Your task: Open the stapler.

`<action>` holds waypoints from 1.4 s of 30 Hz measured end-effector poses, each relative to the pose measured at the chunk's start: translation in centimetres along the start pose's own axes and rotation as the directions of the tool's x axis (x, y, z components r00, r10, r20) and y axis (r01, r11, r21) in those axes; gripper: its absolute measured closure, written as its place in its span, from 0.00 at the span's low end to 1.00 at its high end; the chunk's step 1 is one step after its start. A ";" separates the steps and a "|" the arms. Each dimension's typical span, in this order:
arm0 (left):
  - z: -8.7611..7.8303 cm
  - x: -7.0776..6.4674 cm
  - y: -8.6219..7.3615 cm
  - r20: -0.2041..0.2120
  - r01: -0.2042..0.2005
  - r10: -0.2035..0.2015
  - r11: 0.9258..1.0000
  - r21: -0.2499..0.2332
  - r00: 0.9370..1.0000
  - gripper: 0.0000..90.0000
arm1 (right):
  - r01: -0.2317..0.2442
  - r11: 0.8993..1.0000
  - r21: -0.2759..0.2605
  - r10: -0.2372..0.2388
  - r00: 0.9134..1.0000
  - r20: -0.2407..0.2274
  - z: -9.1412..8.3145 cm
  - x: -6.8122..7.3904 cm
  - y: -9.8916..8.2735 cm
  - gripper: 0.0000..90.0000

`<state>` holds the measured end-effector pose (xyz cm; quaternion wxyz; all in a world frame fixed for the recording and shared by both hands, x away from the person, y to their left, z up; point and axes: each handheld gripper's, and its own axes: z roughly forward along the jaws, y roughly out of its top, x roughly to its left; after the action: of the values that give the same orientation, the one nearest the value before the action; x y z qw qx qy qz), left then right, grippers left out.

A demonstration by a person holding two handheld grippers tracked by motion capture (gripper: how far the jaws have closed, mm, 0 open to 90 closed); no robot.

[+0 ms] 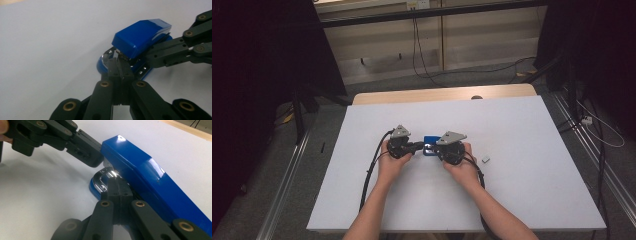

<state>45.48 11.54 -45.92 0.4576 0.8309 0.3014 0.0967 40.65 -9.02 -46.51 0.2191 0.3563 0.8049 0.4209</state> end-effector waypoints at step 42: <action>-0.6 -0.5 1.3 0.005 -0.009 0.010 0.992 -0.124 1.000 1.00 | -0.066 0.990 -0.121 0.077 0.994 0.084 0.4 0.9 0.5 1.00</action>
<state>45.35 11.22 -44.46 0.5086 0.8026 0.2896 0.1150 40.52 -7.96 -46.39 0.2599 0.3896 0.7549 0.4591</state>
